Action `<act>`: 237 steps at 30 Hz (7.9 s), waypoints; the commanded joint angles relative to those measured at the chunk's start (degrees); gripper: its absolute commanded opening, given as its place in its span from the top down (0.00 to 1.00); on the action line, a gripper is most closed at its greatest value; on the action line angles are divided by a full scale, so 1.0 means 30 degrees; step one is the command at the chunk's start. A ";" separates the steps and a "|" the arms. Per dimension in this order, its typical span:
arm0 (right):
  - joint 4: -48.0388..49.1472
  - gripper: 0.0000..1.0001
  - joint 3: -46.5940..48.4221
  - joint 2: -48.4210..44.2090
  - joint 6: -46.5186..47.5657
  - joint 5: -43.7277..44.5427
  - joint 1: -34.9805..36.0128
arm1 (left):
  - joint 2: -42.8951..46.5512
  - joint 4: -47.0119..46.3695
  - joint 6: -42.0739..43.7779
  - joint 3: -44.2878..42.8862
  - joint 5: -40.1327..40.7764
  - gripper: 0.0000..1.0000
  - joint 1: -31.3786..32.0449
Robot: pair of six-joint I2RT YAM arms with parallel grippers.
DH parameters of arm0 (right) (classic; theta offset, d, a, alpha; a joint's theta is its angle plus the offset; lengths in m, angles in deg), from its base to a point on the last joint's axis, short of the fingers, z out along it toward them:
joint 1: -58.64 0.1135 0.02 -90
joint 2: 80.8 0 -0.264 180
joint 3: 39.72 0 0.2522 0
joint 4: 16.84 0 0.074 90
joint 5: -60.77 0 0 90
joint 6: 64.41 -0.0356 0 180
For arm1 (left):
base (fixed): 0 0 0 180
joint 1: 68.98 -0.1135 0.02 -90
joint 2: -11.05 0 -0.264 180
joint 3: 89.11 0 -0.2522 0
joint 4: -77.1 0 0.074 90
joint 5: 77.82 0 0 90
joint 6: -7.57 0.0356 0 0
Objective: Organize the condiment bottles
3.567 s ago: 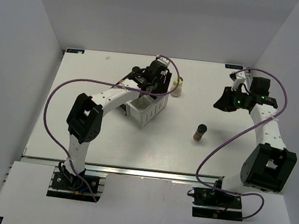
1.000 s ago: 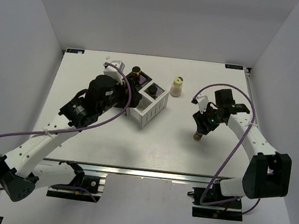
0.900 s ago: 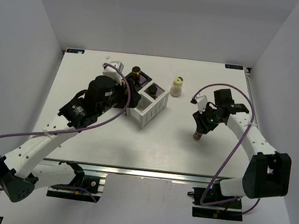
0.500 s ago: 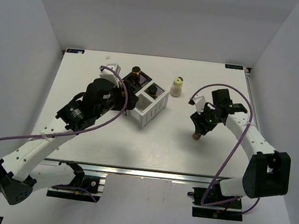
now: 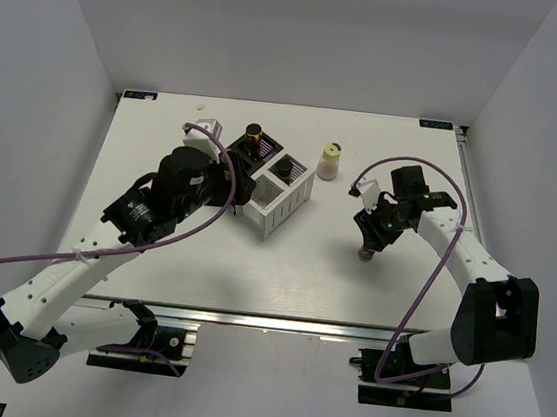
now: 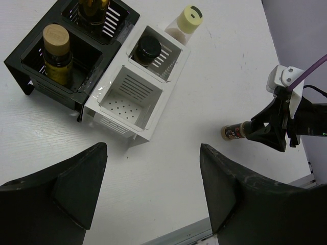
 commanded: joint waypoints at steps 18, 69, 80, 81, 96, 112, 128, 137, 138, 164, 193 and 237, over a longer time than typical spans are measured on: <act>-0.3858 1.00 1.5792 0.5293 -0.2119 -0.7344 0.1925 | 0.2133 0.0589 -0.0952 0.0745 0.1132 0.17 0.0116; -0.2685 1.00 1.9781 1.0366 -0.2063 -0.4386 0.4418 | 0.3188 0.1555 -0.1803 0.1478 0.1894 0.17 0.0116; -0.2831 1.00 2.0279 0.9339 -0.2445 -0.4708 0.4417 | 0.3510 0.1350 -0.1890 0.1830 0.1807 0.17 0.0116; -0.2948 1.00 2.0250 0.9280 -0.2386 -0.4708 0.4418 | 0.3510 0.1350 -0.1890 0.1830 0.1807 0.17 0.0116; -0.3944 1.00 2.0132 0.9865 -0.1303 -0.5118 0.4623 | 0.3832 0.1497 -0.1978 0.1917 0.1894 0.17 0.0116; -0.4121 1.00 2.0190 1.0744 -0.0833 -0.3831 0.5354 | 0.4038 0.1731 -0.2125 0.1976 0.1865 0.17 0.0087; -0.4150 1.00 1.9839 1.0246 -0.0510 -0.2627 0.5413 | 0.3687 0.1263 -0.1978 0.2035 0.1719 0.17 0.0087; -0.4472 1.00 2.0629 1.1184 -0.0395 -0.3067 0.5589 | 0.3950 0.1642 -0.2037 0.2005 0.1865 0.17 0.0116; -0.4733 1.00 2.0717 1.1242 -0.0306 -0.3067 0.5647 | 0.4037 0.1643 -0.2066 0.2005 0.1894 0.17 0.0116; -0.4209 0.53 2.2417 1.3322 -0.0656 -0.2335 0.6497 | 0.4184 0.1790 -0.2271 0.2123 0.1777 0.17 0.0116; -0.1307 0.17 1.9605 1.1855 -0.8335 -0.1601 -0.0913 | 0.3365 0.0033 -0.2242 0.2591 0.0605 0.40 0.0116; 0.5109 1.00 1.8227 1.3181 -0.4407 -0.3944 0.0550 | 0.2162 0.0150 -0.3326 0.2884 0.0723 0.24 0.0116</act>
